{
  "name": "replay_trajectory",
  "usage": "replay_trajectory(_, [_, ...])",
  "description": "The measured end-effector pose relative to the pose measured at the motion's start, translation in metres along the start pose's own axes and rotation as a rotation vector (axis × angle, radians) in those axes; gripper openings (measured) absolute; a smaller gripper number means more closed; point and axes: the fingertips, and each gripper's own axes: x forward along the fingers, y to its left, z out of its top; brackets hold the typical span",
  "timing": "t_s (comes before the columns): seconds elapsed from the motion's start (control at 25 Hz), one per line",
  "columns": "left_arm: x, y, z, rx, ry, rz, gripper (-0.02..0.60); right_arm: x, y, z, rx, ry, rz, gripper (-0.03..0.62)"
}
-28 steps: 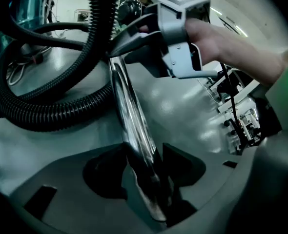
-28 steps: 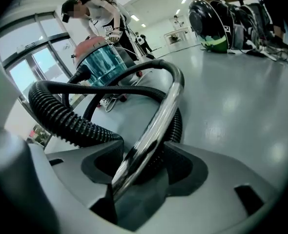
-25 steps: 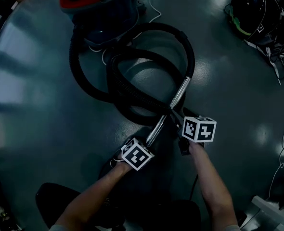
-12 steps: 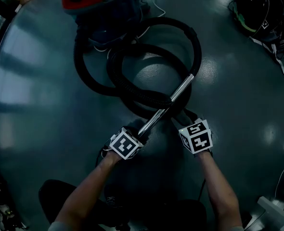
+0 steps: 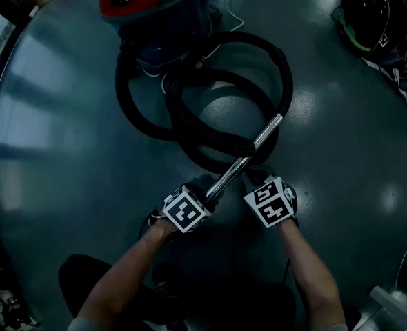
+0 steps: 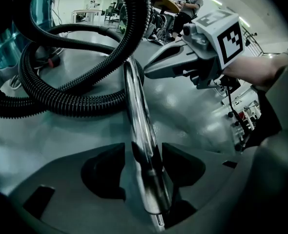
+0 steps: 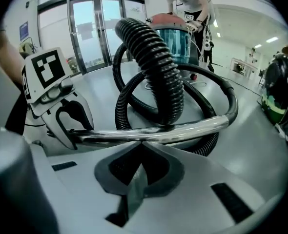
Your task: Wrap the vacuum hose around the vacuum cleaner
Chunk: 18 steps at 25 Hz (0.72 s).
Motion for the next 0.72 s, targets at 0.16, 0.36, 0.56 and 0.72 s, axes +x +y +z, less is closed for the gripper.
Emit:
replay_trajectory(0.16, [-0.023, 0.003, 0.013, -0.008, -0.039, -0.03, 0.23, 0.004, 0.009, 0.001, -0.018, 0.007, 0.025, 0.003])
replay_trajectory(0.36, [-0.048, 0.012, 0.024, 0.085, -0.036, -0.014, 0.227, 0.001, 0.02, 0.002, -0.01, -0.018, 0.057, 0.003])
replay_trajectory(0.56, [-0.058, 0.016, 0.031, 0.204, -0.026, 0.074, 0.094, -0.013, 0.03, 0.011, -0.041, -0.03, 0.09, 0.003])
replay_trajectory(0.72, [-0.068, 0.013, 0.034, 0.313, -0.008, 0.118, 0.006, -0.028, 0.037, 0.02, -0.105, -0.008, 0.12, 0.003])
